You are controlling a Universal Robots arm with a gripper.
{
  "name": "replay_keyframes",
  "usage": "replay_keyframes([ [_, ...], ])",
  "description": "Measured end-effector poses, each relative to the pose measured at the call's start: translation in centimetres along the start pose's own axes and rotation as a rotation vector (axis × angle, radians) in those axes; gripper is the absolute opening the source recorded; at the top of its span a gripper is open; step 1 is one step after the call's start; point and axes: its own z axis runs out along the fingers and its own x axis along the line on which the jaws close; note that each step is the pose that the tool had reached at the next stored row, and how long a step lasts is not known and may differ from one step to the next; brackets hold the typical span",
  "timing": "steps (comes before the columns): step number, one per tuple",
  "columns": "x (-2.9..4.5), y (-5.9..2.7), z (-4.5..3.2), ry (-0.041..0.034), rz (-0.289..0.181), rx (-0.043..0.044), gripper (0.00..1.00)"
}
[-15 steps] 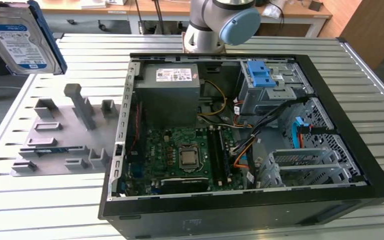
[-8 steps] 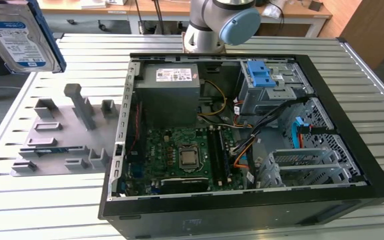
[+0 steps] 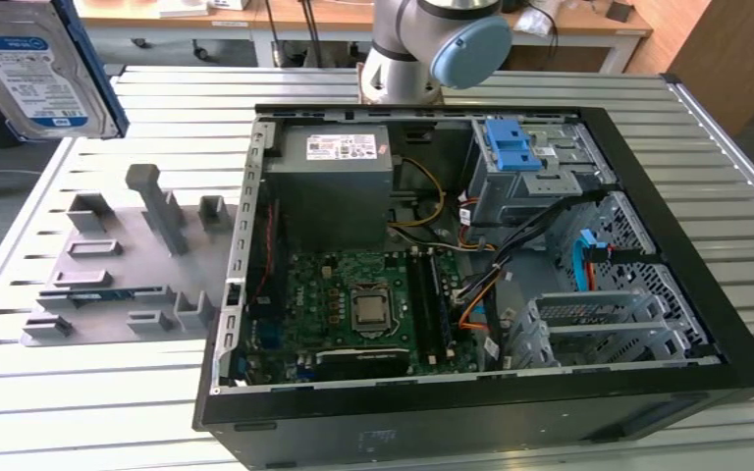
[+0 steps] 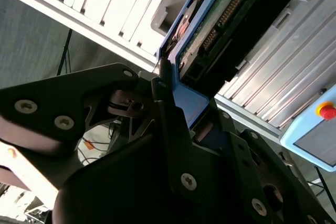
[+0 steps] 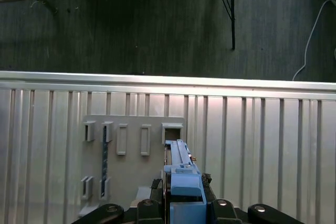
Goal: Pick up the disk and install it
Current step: 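Pick up the disk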
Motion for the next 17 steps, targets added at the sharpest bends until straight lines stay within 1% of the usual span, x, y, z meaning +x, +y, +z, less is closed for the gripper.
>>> replay_keyframes([
  [17,-0.04,0.06,-3.20,-0.0001,0.000,0.0002,0.36],
])
